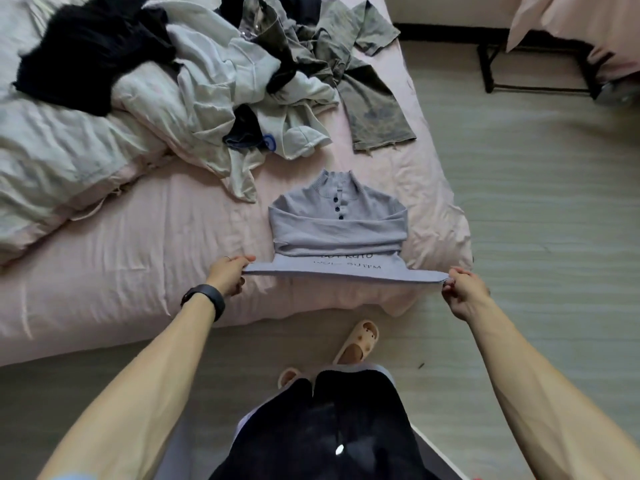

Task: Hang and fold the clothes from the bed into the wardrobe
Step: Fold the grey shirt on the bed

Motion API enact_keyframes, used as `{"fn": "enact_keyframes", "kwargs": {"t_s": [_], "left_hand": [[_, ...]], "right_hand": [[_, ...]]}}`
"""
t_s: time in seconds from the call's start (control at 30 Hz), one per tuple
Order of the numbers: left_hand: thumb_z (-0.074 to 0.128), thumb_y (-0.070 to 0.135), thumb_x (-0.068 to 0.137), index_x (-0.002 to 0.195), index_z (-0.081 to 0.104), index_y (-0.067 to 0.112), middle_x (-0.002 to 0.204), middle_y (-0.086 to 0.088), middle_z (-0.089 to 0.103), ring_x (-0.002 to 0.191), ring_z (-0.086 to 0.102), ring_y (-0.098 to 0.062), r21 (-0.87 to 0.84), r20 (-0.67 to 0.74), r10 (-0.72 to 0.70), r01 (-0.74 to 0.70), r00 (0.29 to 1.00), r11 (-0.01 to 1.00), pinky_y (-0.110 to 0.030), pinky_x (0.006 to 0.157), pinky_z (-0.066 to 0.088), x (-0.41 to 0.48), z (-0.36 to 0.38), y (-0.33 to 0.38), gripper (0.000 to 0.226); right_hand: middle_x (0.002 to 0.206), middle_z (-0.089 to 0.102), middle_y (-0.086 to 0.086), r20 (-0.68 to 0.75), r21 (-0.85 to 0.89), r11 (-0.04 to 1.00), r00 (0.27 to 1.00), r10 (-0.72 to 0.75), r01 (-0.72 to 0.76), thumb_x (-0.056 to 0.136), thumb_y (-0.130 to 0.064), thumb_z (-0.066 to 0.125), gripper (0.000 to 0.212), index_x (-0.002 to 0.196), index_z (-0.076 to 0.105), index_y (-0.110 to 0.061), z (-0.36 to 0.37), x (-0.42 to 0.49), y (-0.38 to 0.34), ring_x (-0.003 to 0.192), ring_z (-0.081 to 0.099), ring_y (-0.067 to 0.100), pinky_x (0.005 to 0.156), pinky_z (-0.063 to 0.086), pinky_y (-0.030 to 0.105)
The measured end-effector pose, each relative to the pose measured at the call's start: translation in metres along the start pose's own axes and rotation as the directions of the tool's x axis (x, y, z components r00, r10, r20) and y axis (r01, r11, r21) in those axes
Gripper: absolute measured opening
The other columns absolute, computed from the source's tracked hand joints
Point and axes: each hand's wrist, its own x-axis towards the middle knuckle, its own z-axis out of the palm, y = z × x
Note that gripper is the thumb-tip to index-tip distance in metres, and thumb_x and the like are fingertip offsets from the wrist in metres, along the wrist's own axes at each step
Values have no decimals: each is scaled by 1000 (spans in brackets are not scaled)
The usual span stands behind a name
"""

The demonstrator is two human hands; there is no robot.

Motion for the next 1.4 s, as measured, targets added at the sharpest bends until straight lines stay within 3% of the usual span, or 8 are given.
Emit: {"fn": "enact_keyframes", "kwargs": {"t_s": [0.23,0.4,0.5,0.6,0.9,1.23,1.33,1.4], "left_hand": [[63,1,84,97,67,16,78,0,61,72,56,-14,-290,-11,-64,58,998,955,-25,59,39,41,40,64,21],[72,1,82,109,72,12,94,-4,71,91,65,-22,192,-116,197,-173,974,966,-31,82,51,107,74,98,29],[74,37,87,88,70,27,90,1,71,91,66,-26,367,-231,279,-183,932,912,-34,80,49,145,92,116,11],[61,47,93,88,66,27,102,-6,67,97,62,-33,480,-263,306,-151,915,864,-42,88,50,188,103,123,22],[37,49,103,90,59,18,101,-13,68,99,61,-35,750,-274,394,-61,877,658,-45,90,42,285,127,119,40],[43,48,101,110,52,18,116,-11,65,107,58,-35,660,-292,408,-126,865,740,-50,95,43,320,143,124,33],[57,40,96,137,48,9,135,-17,52,122,48,-37,785,-234,575,-196,784,587,-53,99,40,305,159,111,53],[56,40,92,140,47,13,140,-16,50,122,47,-34,850,-33,733,-367,680,378,-54,99,41,279,178,93,56]], "right_hand": [[79,62,1,128,95,994,991,48,-60,89,16,30,39,82,61,-8,68,57,-52,77,54,11,66,50,15],[107,67,15,101,-449,868,977,-187,213,77,20,56,53,125,65,0,124,128,-60,98,63,28,82,53,33],[104,75,11,184,-724,587,921,-343,363,80,-2,67,37,113,75,-17,150,162,-70,103,67,32,93,50,36],[101,75,16,208,-770,465,861,-463,437,89,-15,65,17,102,76,-15,176,193,-75,102,66,37,84,46,36],[123,54,20,12,-854,446,867,-499,269,98,-43,51,35,112,62,-13,235,267,-61,111,56,42,91,43,46],[122,57,15,-84,-821,490,788,-610,293,97,-44,53,32,109,58,-14,266,284,-57,110,57,40,92,42,47],[132,55,15,-43,-821,446,741,-670,356,93,-42,54,48,131,51,-13,272,267,-39,122,49,39,101,36,53],[140,51,16,79,-858,276,642,-763,434,88,-41,55,59,138,50,-11,272,243,-14,124,46,39,99,36,53]]}}
